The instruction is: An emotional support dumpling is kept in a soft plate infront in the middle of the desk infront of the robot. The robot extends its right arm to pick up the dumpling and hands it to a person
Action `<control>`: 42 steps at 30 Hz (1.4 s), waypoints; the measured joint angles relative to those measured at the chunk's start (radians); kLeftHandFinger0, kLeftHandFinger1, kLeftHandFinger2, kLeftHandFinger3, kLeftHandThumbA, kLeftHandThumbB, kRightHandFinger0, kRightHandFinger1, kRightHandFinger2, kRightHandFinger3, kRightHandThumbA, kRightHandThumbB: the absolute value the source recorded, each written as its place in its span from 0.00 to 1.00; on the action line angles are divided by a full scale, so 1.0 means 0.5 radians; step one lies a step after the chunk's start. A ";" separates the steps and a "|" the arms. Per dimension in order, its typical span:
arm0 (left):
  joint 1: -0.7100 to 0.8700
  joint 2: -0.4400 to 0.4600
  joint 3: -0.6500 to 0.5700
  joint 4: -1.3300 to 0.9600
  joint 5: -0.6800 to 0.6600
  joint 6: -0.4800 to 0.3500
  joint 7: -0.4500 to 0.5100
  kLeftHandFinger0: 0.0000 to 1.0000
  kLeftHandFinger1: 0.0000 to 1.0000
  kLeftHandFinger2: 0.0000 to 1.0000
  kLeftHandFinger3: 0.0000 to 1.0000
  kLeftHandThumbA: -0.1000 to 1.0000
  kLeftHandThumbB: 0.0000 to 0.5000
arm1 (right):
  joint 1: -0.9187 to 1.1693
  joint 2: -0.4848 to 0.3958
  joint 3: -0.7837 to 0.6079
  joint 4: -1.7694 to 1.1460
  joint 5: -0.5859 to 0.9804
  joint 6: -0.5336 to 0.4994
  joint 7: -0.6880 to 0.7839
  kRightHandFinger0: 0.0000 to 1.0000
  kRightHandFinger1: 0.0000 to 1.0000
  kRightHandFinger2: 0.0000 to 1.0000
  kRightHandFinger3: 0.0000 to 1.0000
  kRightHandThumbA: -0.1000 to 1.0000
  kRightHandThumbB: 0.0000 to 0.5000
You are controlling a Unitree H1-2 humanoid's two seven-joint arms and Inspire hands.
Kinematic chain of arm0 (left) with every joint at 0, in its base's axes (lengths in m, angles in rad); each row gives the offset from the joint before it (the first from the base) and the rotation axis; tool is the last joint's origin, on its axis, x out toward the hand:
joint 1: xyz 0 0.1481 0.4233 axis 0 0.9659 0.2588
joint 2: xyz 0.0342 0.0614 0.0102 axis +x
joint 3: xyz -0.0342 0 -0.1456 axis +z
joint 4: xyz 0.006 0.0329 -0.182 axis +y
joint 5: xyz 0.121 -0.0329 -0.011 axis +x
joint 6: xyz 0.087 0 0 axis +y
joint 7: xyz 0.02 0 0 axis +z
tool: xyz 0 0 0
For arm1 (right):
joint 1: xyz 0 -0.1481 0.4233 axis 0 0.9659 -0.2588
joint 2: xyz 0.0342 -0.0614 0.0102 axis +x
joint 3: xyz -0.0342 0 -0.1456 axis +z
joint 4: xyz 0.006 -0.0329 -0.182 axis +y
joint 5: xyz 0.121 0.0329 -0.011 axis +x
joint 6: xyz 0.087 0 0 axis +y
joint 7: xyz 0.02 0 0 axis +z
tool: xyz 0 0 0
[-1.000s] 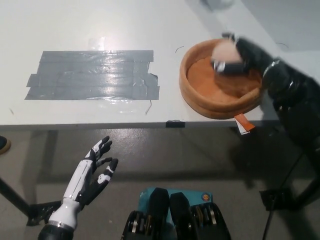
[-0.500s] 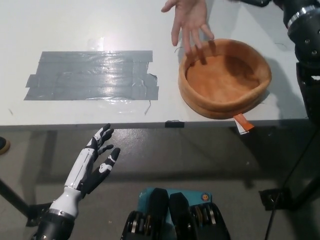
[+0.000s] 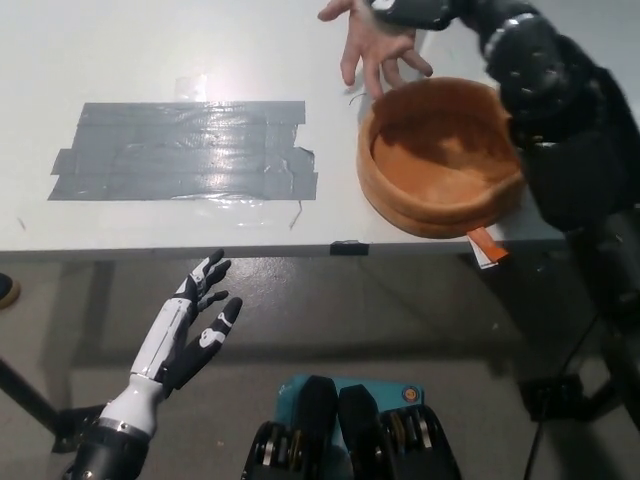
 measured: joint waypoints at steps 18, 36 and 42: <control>0.000 0.000 -0.003 0.000 0.002 0.001 -0.019 0.91 0.99 0.97 0.97 0.72 0.43 | -0.211 0.129 0.126 0.861 -0.032 -0.317 -0.323 0.40 0.84 1.00 1.00 0.13 0.58; 0.000 0.003 -0.004 0.000 0.001 0.001 -0.020 0.91 0.97 0.95 0.97 0.71 0.44 | -0.173 0.069 0.333 0.810 -0.103 -0.263 -0.182 1.00 1.00 1.00 1.00 0.93 0.98; -0.001 0.004 -0.006 0.000 0.001 0.001 -0.020 0.91 0.96 0.94 0.97 0.71 0.43 | -0.142 0.036 0.333 0.736 -0.110 -0.228 -0.181 1.00 1.00 1.00 1.00 0.94 0.98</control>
